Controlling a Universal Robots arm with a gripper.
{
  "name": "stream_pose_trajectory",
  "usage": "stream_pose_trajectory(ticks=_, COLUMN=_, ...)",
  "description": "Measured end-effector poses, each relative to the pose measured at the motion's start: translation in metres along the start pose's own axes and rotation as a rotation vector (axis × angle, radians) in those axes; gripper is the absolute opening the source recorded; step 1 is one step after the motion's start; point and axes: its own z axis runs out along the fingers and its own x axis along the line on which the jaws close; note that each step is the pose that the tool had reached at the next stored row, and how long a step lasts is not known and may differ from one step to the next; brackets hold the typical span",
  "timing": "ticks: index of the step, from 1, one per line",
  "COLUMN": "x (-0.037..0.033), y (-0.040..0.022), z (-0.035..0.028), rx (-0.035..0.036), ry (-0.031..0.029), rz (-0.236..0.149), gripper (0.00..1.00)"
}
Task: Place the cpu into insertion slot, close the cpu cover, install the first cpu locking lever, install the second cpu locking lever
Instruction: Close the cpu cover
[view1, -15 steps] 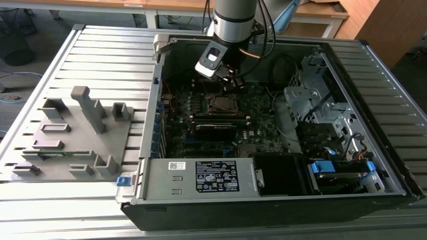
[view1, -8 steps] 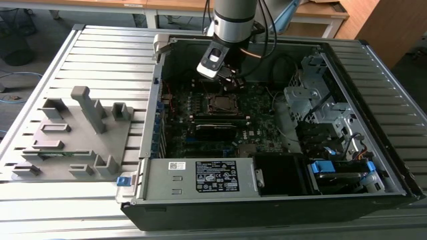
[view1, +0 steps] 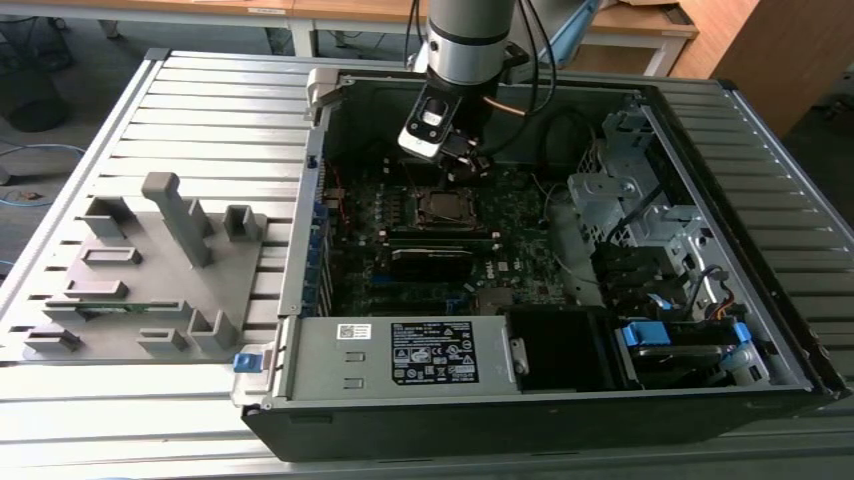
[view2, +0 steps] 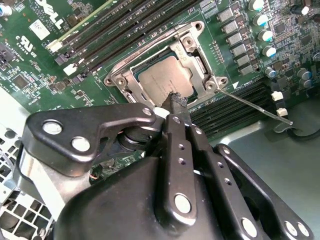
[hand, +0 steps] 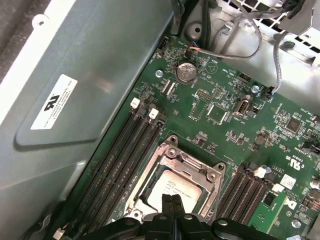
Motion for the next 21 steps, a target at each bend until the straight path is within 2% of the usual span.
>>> stream_pose_trajectory(ticks=5, x=0.0, y=0.0, z=0.0, rx=0.0001, ry=0.0002, rz=-0.004, gripper=0.11)
stream_pose_trajectory(ticks=13, x=0.0, y=0.0, z=0.0001, rx=0.0022, ry=0.005, rz=-0.099, gripper=0.11)
stream_pose_trajectory(ticks=21, x=0.0, y=0.0, z=0.0001, rx=0.0024, ry=0.0057, rz=-0.11, gripper=0.11)
